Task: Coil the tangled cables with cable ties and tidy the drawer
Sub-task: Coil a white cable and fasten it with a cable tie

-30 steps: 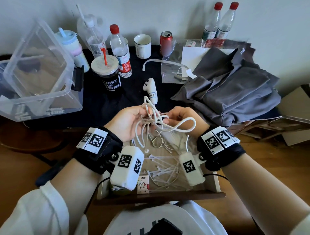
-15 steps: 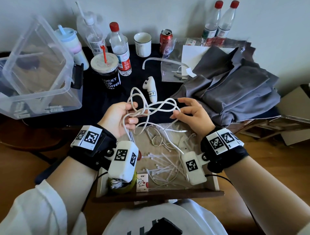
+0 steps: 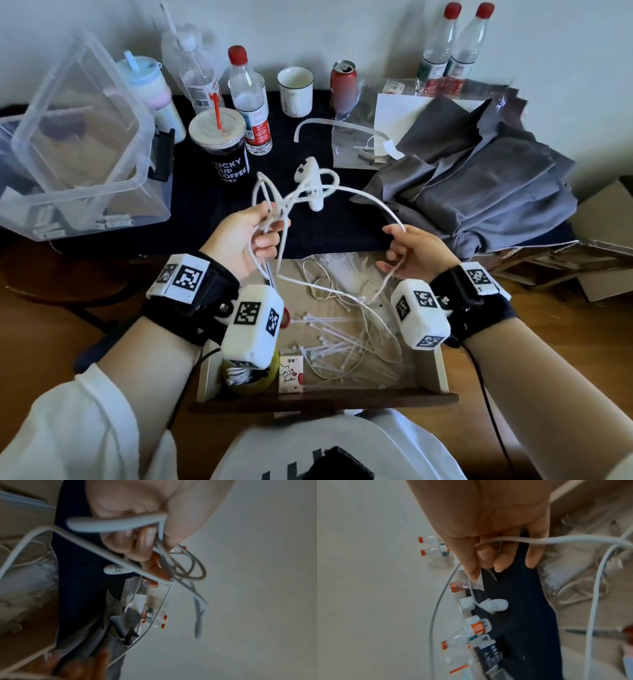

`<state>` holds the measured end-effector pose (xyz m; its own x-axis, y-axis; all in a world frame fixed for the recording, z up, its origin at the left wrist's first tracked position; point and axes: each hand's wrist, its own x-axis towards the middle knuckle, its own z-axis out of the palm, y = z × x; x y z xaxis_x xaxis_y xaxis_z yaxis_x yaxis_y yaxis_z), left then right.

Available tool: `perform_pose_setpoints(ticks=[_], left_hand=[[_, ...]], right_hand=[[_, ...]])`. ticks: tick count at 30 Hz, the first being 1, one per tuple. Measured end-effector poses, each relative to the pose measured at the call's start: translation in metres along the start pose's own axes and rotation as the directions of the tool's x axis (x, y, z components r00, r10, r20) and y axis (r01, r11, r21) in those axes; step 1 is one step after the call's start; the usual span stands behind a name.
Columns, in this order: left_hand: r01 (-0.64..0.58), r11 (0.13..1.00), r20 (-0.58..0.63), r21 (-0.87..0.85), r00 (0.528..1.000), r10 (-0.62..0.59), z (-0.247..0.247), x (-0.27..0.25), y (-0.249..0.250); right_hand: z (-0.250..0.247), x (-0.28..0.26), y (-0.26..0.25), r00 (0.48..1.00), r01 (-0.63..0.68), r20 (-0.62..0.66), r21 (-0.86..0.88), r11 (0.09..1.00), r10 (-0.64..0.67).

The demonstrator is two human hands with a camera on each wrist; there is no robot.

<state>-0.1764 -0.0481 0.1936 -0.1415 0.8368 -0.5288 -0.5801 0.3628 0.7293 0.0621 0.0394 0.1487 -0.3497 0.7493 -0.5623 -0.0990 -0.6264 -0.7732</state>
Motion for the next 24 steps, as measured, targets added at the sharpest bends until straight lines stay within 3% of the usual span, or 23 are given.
perform_pose_setpoints(ticks=[2, 7, 11, 16, 20, 24], left_hand=[[0.018, 1.0, 0.014, 0.019, 1.0, -0.019, 0.006, 0.001, -0.006], [0.013, 0.999, 0.025, 0.042, 1.0, -0.014, 0.015, 0.0, -0.01], [-0.054, 0.996, 0.024, 0.066, 0.998, 0.052, 0.016, -0.002, -0.01], [-0.101, 0.993, 0.142, 0.059, 0.986, 0.092, 0.018, -0.011, -0.009], [-0.14, 0.964, 0.163, 0.225, 0.981, 0.104, 0.022, -0.016, -0.008], [-0.094, 0.933, 0.215, 0.348, 0.976, 0.018, 0.029, -0.021, -0.008]], right_hand=[[0.011, -0.006, -0.008, 0.997, 0.025, 0.075, 0.039, 0.999, -0.028], [0.03, -0.025, -0.028, 0.934, 0.297, 0.221, -0.045, 0.954, -0.28], [0.027, -0.02, -0.034, 0.889, 0.441, 0.223, -0.19, 0.877, -0.399], [0.026, -0.014, -0.022, 0.894, 0.444, 0.185, -0.264, 0.856, -0.407], [0.024, -0.01, -0.024, 0.811, 0.579, 0.192, -0.401, 0.71, -0.553], [0.027, -0.011, -0.033, 0.765, 0.637, 0.323, -0.506, 0.581, -0.557]])
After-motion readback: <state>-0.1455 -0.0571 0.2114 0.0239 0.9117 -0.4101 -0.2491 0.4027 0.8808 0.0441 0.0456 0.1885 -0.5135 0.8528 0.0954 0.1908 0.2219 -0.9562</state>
